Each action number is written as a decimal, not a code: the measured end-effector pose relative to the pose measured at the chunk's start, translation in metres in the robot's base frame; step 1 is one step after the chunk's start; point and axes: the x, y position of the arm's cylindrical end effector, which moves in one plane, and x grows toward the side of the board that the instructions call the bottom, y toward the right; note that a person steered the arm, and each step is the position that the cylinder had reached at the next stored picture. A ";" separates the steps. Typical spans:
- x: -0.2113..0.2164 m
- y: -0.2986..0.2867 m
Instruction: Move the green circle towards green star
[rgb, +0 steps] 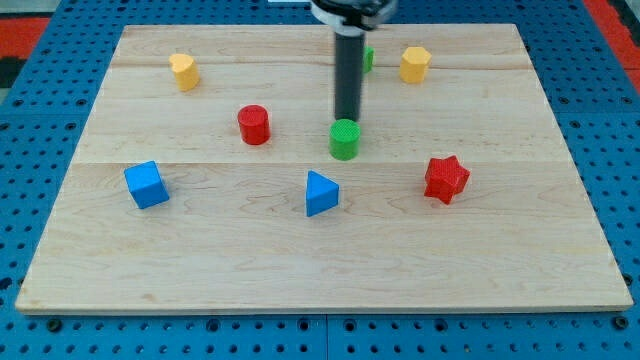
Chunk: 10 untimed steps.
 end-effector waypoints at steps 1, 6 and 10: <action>0.003 0.029; 0.010 -0.109; -0.012 -0.094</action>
